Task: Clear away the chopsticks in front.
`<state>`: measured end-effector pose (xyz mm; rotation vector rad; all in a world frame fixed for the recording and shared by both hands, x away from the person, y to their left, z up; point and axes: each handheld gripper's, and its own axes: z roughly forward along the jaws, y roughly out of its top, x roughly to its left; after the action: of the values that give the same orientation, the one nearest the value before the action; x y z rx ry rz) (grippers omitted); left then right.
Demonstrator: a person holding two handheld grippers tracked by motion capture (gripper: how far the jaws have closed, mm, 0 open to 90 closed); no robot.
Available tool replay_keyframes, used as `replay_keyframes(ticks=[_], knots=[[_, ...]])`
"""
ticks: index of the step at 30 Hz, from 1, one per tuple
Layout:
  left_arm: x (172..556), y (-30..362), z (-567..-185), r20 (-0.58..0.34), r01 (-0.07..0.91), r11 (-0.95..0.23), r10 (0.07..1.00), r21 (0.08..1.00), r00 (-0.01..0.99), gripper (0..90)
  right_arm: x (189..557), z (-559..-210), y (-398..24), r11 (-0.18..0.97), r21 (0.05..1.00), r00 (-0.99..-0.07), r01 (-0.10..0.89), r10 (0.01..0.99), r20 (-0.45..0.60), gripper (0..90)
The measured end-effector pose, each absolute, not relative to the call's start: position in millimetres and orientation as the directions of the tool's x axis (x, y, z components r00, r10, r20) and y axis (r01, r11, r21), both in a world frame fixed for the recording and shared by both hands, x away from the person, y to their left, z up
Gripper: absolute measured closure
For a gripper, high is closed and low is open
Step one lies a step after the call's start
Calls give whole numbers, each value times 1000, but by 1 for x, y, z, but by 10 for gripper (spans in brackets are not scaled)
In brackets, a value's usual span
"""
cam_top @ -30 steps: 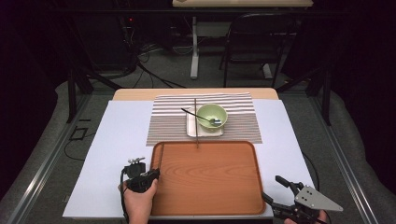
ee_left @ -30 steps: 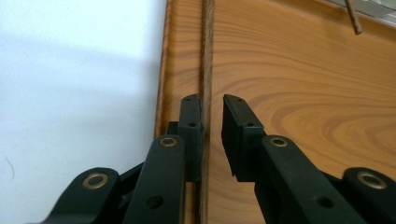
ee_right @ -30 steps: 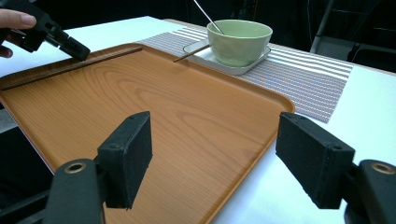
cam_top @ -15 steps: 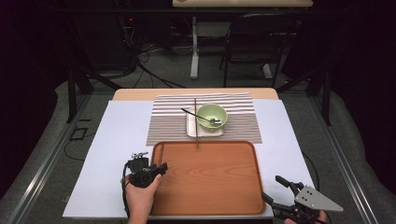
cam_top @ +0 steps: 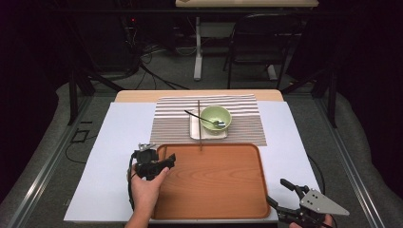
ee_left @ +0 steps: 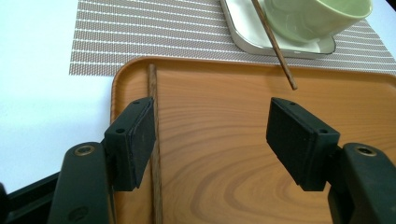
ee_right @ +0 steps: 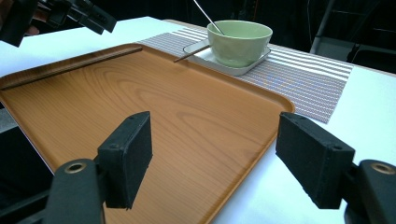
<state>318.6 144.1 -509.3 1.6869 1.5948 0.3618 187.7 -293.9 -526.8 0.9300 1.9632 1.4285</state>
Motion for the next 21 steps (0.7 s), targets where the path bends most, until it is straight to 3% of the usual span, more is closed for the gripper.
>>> replay_keyframes(ticks=[21], knots=[[344, 135, -500, -266, 719, 44, 943, 693, 199, 354, 188, -527, -294, 203, 955, -620, 217, 784, -26, 268]])
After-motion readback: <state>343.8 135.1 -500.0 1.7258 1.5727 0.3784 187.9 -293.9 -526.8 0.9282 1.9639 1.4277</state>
